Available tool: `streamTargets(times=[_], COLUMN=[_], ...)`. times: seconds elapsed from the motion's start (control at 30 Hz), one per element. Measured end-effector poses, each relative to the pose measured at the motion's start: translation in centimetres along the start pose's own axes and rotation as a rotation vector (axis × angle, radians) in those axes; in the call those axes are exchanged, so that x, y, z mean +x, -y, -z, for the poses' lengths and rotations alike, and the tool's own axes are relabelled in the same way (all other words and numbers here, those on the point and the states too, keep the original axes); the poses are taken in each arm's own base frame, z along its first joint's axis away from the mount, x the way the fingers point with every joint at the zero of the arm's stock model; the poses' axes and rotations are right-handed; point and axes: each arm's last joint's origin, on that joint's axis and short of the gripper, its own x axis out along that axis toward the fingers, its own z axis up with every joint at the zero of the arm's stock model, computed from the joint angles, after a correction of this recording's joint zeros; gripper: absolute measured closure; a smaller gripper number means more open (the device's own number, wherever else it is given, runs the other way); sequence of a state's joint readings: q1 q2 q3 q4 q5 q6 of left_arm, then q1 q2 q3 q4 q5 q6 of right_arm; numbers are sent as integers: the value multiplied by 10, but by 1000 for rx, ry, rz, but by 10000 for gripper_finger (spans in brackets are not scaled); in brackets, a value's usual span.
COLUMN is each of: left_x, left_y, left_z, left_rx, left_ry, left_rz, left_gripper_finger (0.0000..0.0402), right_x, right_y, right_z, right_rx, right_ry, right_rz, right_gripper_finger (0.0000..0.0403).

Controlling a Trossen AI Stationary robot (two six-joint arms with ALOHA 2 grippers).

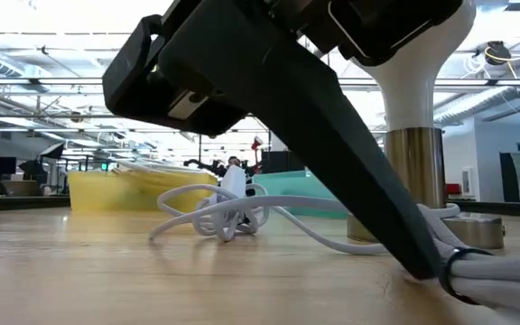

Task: Pick & Place USB Port
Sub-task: Put the purple charger cable into the green bin

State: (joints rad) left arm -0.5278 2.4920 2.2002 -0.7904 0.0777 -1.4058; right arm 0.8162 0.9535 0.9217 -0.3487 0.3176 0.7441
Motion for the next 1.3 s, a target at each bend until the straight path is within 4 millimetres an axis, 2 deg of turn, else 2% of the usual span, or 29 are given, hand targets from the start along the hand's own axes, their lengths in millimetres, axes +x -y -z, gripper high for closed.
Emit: streamTargets(times=[0.33,0.5,0.57,0.63,0.77,0.9,1.03,1.17,1.3], left_x=[-1,7,11,10,11,6,-22,-80,-129], left_y=[-7,-11,-11,-11,-11,-7,5,17,9], left_z=[-13,-21,-23,-24,-23,-14,3,13,11], left_rx=[-40,-38,-39,-44,-34,-31,-43,-71,-83], left_ry=[31,12,6,2,1,0,81,223,389], left_rz=[-53,-52,-41,-42,-40,-32,4,43,-34], left_gripper_finger=[190,196,217,255,368,394,400,401,401], right_x=[0,0,0,0,0,0,0,0,0], right_y=[0,0,0,0,1,1,1,0,-2], right_z=[0,0,0,0,0,0,0,-1,-3], right_rx=[-3,-4,-5,-8,-9,-9,-7,-2,-2], right_ry=[0,0,0,2,15,14,14,23,43], right_rz=[0,0,0,5,18,18,18,11,-1], right_gripper_finger=[269,269,269,269,269,269,269,269,269])
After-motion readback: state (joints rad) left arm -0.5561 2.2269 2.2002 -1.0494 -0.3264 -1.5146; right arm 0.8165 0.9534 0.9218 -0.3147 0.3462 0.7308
